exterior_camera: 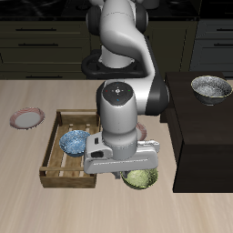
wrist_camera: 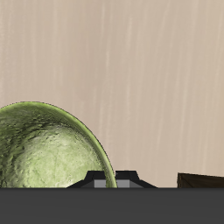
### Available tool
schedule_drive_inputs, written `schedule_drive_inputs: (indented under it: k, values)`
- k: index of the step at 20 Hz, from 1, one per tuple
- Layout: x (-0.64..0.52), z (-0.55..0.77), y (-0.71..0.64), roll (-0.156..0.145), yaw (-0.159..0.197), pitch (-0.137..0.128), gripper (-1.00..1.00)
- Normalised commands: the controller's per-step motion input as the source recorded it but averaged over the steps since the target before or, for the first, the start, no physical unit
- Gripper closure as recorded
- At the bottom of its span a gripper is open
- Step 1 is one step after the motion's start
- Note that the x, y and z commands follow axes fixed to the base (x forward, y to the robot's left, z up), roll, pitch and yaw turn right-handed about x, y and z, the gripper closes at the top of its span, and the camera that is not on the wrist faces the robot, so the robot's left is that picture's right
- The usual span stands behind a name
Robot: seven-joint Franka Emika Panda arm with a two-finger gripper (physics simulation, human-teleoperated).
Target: Place the green bowl onto the plate that is in the center of the table
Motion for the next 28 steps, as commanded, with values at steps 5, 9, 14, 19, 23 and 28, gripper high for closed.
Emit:
schedule_drive_inputs:
  k: [5,9,14,19,23,28]
  values:
    - [-0.32,0.3,-0.06,0.0,0.014,-0.06,1.0]
    - [-0.24,0.2,-0.06,0.005,-0.01,-0.031,1.0]
    - [-0.45,0.23,-0.17,-0.035,-0.001,-0.076,1.0]
    - [-0.4,0.11,0.07,0.01,0.017,-0.073,1.0]
    - [-0.49,0.24,0.01,-0.03,0.047,-0.108,1.0]
    - [-0.34,0.14,-0.04,0.016,-0.023,-0.035,1.0]
